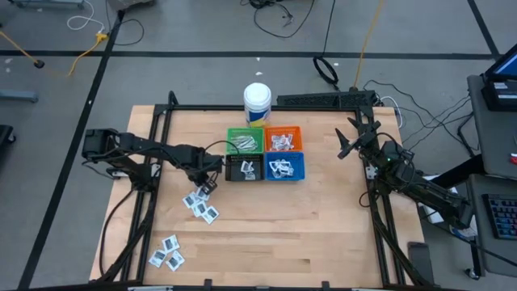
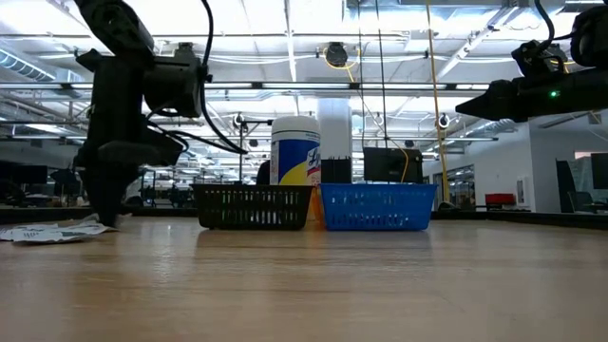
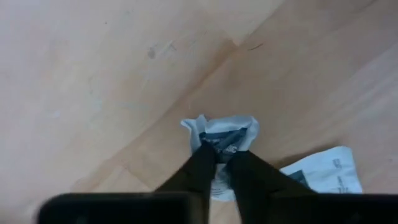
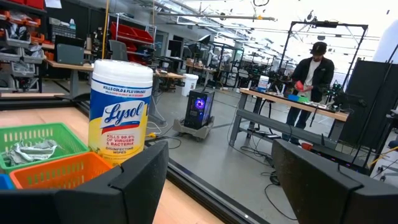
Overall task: Pick & Place First Aid Supplies
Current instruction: Put the black towelette pack into the black basket
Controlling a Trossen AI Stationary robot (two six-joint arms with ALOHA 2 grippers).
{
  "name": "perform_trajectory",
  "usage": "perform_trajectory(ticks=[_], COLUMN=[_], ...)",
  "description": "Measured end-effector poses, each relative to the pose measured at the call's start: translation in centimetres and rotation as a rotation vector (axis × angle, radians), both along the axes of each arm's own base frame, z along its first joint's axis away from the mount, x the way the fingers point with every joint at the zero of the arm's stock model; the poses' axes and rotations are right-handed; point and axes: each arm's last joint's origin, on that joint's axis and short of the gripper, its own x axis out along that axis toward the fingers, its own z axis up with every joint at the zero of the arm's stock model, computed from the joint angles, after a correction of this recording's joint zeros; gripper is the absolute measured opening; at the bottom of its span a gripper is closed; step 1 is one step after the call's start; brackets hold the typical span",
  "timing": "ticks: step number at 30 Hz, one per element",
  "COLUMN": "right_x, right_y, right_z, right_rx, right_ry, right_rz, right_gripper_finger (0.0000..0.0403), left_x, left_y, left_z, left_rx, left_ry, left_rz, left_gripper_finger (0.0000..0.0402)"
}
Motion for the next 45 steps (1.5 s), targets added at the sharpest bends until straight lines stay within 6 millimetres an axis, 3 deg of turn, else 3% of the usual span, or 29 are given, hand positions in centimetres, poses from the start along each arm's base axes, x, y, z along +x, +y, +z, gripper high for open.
perform_trajectory(ticks=[4,9,15,28,34,45], right_x=[0.0,0.0,0.0,0.0,0.0,0.0], right_y=[0.0,0.0,0.0,0.0,0.0,0.0], right_z=[0.0,0.0,0.0,0.0,0.0,0.0], right_rx=[0.000,0.000,0.000,0.000,0.000,0.000], right_ry=[0.000,0.000,0.000,0.000,0.000,0.000], right_rz=[0.000,0.000,0.000,0.000,0.000,0.000], right_gripper_finger=[0.0279,0.0279,0.0279,0.0279,0.0279,0.0279], left_x=[-0.1,-0.8,-1.7,-2.0,1.1,12.4], left_y=[0.0,0.4,1.2,2.2,2.9,4.2], left_z=[0.2,1.4,4.1,8.5,9.2,10.9], left_rx=[-0.001,-0.019,-0.029,-0.059,-0.053,-0.045], left_ry=[-0.003,0.027,0.050,0.144,0.161,0.130], left_rz=[-0.014,-0.015,-0.042,-0.189,-0.254,-0.393], left_gripper_finger=[0.0011,0.0029,0.0008,0.0014,0.0006,0.0010])
